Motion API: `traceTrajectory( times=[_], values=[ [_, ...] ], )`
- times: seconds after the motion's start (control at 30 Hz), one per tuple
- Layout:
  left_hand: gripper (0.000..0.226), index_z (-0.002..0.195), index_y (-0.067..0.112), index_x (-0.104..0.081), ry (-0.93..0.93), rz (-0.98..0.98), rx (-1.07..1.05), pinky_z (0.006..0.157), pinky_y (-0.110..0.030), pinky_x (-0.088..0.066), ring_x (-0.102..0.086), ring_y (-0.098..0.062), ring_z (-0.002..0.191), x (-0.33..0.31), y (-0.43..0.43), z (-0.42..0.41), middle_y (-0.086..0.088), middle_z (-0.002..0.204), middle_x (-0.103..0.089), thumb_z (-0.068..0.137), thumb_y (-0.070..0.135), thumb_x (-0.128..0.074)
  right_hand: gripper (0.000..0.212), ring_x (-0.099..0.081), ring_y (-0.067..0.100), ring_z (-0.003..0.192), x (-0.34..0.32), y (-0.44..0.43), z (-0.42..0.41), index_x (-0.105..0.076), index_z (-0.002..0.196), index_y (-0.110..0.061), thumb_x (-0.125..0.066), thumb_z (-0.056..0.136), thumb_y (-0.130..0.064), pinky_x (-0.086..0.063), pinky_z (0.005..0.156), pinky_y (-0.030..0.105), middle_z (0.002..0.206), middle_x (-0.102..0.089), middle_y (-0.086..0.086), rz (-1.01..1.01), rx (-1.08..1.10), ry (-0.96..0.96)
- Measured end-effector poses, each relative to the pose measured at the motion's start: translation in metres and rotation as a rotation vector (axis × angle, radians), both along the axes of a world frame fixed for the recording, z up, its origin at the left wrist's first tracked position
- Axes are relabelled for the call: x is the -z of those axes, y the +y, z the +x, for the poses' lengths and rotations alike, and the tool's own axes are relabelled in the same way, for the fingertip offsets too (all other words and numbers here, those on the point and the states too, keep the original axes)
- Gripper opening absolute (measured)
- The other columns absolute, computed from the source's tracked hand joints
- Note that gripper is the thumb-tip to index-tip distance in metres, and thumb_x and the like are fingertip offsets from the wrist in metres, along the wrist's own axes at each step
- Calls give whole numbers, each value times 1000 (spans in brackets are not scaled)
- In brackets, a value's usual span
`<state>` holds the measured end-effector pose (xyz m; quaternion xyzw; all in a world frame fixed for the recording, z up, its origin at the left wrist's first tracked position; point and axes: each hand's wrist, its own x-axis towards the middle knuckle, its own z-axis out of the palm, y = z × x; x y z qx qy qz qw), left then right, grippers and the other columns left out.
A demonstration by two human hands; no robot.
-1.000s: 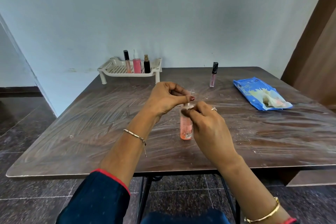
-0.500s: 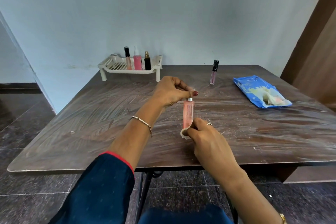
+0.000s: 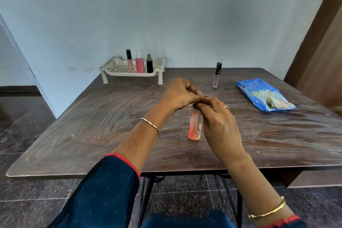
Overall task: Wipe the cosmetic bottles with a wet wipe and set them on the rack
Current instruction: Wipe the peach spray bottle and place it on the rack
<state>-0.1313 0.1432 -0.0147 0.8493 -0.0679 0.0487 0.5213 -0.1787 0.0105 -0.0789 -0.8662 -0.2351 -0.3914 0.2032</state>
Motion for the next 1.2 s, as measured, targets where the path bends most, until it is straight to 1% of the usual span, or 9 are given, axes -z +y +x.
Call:
traceTrajectory(
  times=[0.13,0.23,0.33,0.43,0.63,0.73,0.87,1.07,1.2],
  values=[
    [22,76,8,-71,21,-53,2,66,-24,-54,-62,-5,59,1,2,-1,3,63,-67,66,21,-85,24,-62,28,93,3,5,-3,-66,113,-4,-59,91,-10,-54,77,39,120,-59,10,42,-1,30],
    [27,76,9,-72,41,-90,16,66,-26,-54,-59,-8,59,1,6,-2,4,56,-64,62,27,-87,23,-62,20,104,4,5,-3,-67,111,-8,-62,89,-13,-53,86,34,119,-62,5,135,-19,63],
    [28,79,7,-72,68,-98,40,72,-29,-56,-58,-10,60,0,10,-4,8,49,-60,62,25,-87,17,-64,10,94,2,6,-3,-70,102,-13,-69,85,-14,-54,81,30,109,-65,-3,305,-40,103],
    [24,80,6,-72,61,-89,75,67,-21,-56,-62,-8,60,-2,14,-6,2,59,-66,65,19,-86,16,-65,4,87,0,8,-3,-69,94,-18,-75,80,-14,-56,77,27,98,-67,-10,504,-92,173],
    [17,87,5,-72,40,-42,177,70,-22,-57,-67,-10,68,-8,23,-9,-7,76,-71,72,8,-79,21,-69,7,83,1,9,-1,-71,89,-20,-82,72,-18,-55,73,19,87,-72,-7,826,-184,388],
    [14,88,11,-73,-25,25,220,74,-21,-56,-68,-10,74,-8,30,-11,-5,80,-73,74,9,-78,22,-70,9,82,0,9,0,-71,90,-16,-82,71,-15,-53,71,17,88,-73,-1,882,-226,457],
    [16,91,12,-73,-101,78,257,80,-24,-57,-71,-17,83,-8,36,-15,-6,86,-74,76,13,-77,23,-70,10,83,-4,9,0,-71,89,-17,-83,69,-14,-55,75,22,88,-74,0,946,-292,546],
    [17,91,11,-74,-162,75,274,80,-23,-56,-71,-13,82,-5,41,-24,-3,85,-75,75,10,-78,24,-68,10,89,-5,10,0,-70,97,-12,-78,75,-14,-53,79,21,93,-73,1,899,-354,603],
    [17,93,8,-75,-169,59,319,79,-18,-53,-70,-8,85,-5,41,-33,1,87,-75,76,6,-76,27,-65,8,94,-1,1,3,-68,106,-14,-68,81,-24,-46,82,19,97,-72,0,829,-541,790]
  ],
)
